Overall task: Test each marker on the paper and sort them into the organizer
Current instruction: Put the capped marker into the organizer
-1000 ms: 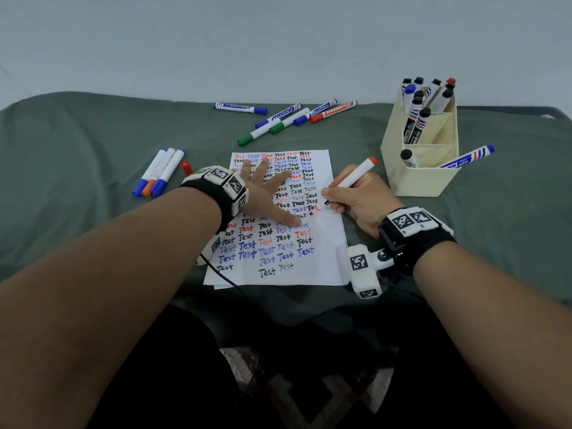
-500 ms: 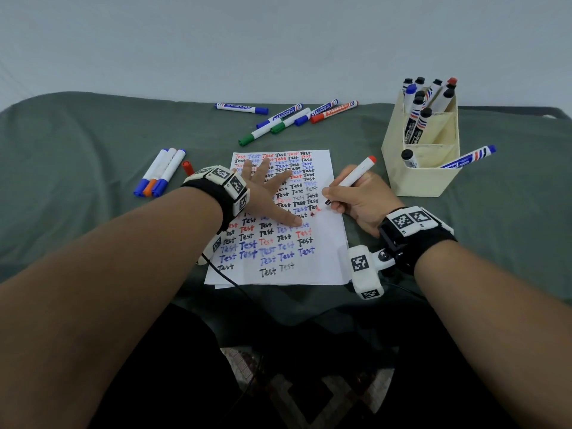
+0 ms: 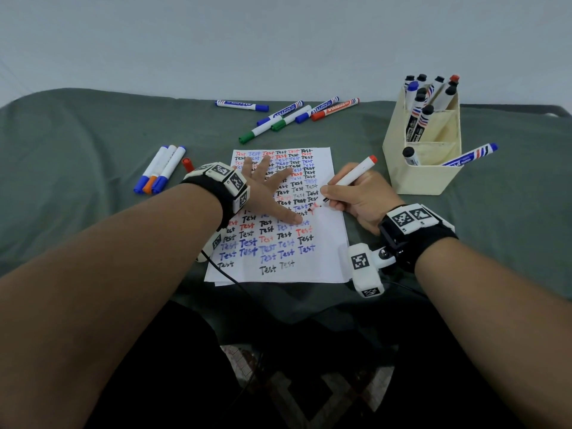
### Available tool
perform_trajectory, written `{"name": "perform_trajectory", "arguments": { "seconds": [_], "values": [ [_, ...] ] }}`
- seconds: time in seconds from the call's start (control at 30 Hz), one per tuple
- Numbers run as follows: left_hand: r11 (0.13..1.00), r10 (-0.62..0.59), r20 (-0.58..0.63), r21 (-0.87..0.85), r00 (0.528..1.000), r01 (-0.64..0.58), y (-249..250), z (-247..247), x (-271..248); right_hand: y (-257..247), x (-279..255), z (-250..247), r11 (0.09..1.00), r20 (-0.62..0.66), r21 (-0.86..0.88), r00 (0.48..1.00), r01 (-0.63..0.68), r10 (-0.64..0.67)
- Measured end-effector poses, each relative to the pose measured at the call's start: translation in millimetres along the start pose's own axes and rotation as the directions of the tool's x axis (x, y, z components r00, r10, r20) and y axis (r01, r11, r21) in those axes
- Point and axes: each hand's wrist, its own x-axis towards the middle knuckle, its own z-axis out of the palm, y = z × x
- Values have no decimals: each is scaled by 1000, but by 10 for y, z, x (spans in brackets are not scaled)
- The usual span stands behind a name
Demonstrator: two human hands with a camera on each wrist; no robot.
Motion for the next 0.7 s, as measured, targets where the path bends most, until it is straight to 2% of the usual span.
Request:
{"name": "perform_trajectory", "arguments": {
  "seconds": [0.17,0.37,0.53,0.7],
  "values": [
    [1000,-1,-8,-2,1000,1,-6,14,32,2,12,-4,1000,-51,17,999,6,-5],
    [1000,2,-13,-6,1000,-2,-16,20,47,10,5,-44,991,-48,131,999,-19,25],
    [1000,6,-8,-10,1000,-6,-21,21,49,3,3,-30,998,-10,60,1000,-11,11],
    [1000,7,-7,-16,1000,-7,-18,28,44,17,14,-32,998,-42,70,999,0,3]
  ]
}}
